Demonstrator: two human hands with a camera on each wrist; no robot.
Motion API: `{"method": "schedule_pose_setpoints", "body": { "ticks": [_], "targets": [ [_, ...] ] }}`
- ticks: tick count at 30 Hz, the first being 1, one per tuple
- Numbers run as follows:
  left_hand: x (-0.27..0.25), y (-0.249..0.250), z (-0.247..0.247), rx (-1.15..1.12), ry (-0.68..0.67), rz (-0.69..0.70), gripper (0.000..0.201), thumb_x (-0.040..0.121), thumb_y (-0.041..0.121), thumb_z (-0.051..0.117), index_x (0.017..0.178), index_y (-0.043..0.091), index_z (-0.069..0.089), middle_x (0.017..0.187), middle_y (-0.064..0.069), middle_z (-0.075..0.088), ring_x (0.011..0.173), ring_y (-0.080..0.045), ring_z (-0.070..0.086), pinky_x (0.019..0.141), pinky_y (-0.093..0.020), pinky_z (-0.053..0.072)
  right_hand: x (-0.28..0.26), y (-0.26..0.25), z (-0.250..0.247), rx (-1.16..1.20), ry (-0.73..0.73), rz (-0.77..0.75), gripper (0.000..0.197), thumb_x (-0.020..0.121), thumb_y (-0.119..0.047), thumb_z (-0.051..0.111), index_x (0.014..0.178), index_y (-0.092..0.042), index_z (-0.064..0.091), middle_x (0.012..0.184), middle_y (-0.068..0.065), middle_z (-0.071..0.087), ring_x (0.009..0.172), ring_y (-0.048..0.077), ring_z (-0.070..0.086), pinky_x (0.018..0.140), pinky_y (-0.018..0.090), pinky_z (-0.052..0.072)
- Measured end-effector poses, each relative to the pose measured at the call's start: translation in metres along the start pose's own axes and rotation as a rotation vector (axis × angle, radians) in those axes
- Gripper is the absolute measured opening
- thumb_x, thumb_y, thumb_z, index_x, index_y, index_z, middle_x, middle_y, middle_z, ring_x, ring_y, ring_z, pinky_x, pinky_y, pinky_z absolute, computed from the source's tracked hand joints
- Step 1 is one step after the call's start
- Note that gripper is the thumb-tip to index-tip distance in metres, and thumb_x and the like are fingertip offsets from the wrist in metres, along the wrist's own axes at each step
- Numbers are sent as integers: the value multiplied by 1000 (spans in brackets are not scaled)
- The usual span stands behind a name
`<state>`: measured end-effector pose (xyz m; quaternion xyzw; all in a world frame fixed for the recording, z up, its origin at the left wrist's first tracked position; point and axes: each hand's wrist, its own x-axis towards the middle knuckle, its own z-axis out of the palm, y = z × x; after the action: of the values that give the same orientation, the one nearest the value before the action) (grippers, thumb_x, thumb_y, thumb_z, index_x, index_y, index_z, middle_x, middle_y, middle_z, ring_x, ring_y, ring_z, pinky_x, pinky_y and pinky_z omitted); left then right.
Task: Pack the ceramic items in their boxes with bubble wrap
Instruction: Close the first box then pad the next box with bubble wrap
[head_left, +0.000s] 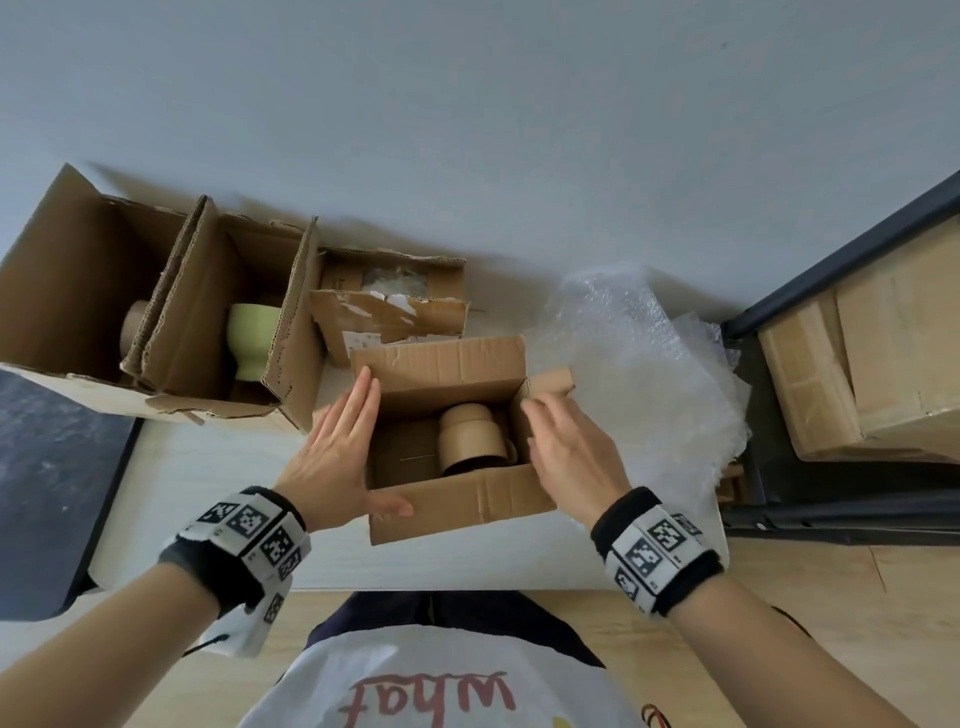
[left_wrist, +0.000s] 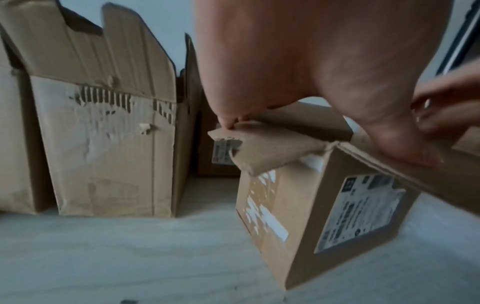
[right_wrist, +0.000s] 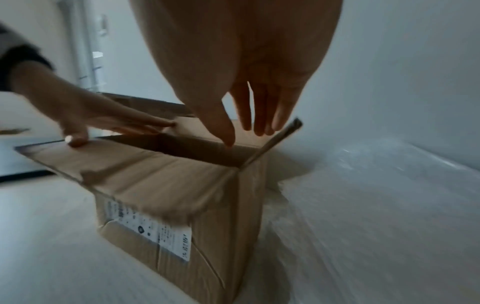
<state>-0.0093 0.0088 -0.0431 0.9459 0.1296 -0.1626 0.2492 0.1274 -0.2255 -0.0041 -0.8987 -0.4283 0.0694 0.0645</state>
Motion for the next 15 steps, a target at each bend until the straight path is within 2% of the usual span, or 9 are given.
{"method": "schedule_pose_setpoints", "body": {
  "ticks": [2, 3, 6, 8, 11, 13, 15],
  "targets": [
    [2, -2, 4, -53, 6, 3, 146, 43, 87, 56, 133, 25, -41, 140, 16, -47, 139, -8, -22, 114, -35, 2, 8, -22, 6, -18, -63, -69, 27, 88, -9, 59, 115, -6, 56, 107, 9, 58, 89, 22, 59, 66, 29, 53],
    [3, -4, 5, -93, 20, 5, 146, 43, 84, 59, 133, 27, -40, 141, 18, -44, 141, -7, -18, 115, -34, 6, 13, -30, 11, 9, -131, -18, 28, 91, -16, 56, 118, -8, 53, 109, 6, 58, 90, 20, 58, 66, 27, 52],
    [2, -8, 9, -183, 64, 4, 148, 43, 80, 68, 139, 30, -32, 146, 22, -33, 139, 0, -12, 113, -31, 11, 37, -36, 17, 237, -370, 355, 41, 95, -36, 50, 126, -10, 42, 110, 7, 59, 92, 22, 60, 65, 29, 47],
    [2, -10, 12, -196, 87, -3, 147, 43, 79, 69, 145, 29, -24, 153, 19, -22, 142, -5, -5, 112, -31, 15, 52, -34, 21, 344, -520, 499, 55, 94, -39, 50, 135, -7, 33, 118, 13, 58, 100, 27, 60, 71, 32, 47],
    [4, -10, 13, -222, 102, 0, 144, 44, 73, 75, 149, 25, -11, 156, 15, -8, 143, -11, 5, 112, -33, 20, 65, -36, 30, 376, -688, 589, 76, 91, -41, 53, 146, -5, 16, 129, 16, 53, 110, 30, 57, 82, 34, 47],
    [4, -11, 13, -235, 117, 13, 143, 45, 67, 79, 150, 23, -6, 156, 13, -3, 143, -13, 9, 112, -33, 22, 69, -40, 37, 371, -759, 634, 89, 89, -44, 56, 149, -7, 3, 129, 15, 53, 110, 29, 57, 81, 33, 47],
    [3, -11, 14, -242, 135, 29, 141, 46, 64, 82, 151, 20, -2, 157, 11, 0, 143, -13, 10, 112, -31, 21, 69, -43, 41, 354, -752, 653, 98, 85, -48, 60, 149, -9, -3, 122, 14, 57, 104, 28, 60, 78, 33, 48]
  ]
}}
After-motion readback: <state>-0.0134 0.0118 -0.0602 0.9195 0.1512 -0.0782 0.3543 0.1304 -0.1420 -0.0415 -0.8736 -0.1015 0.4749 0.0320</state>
